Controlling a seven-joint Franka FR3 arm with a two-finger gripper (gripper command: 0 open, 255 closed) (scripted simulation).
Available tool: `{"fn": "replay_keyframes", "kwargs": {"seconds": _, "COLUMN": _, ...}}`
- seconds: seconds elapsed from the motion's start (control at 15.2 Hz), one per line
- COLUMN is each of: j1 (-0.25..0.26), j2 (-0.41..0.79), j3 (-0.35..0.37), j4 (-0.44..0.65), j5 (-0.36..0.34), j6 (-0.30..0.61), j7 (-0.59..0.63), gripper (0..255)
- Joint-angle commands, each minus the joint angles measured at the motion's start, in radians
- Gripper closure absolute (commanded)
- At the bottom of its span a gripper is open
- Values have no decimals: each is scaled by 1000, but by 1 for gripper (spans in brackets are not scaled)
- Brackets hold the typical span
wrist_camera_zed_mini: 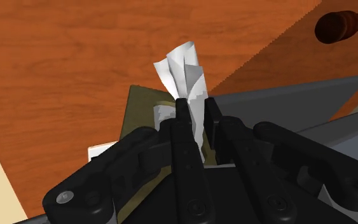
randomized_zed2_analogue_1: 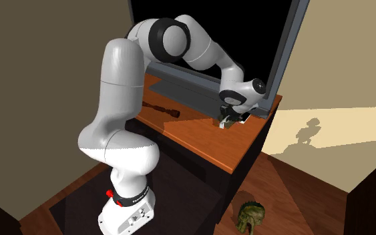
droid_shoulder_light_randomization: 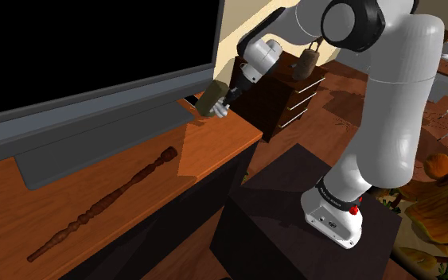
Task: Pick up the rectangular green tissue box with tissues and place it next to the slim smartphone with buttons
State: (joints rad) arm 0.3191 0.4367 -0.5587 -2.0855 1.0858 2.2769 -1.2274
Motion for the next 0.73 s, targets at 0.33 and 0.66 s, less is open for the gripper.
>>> {"fn": "replay_keyframes", "kwargs": {"seconds": 0.33, "j1": -27, "j2": 82, "j3": 34, "j4": 19, "j5": 80, "j6": 19, "j7": -71, "gripper": 255}}
{"fn": "replay_keyframes", "kwargs": {"seconds": 0.66, "j1": -47, "j2": 141, "j3": 60, "j4": 37, "j5": 133, "j6": 32, "j7": -120, "gripper": 255}}
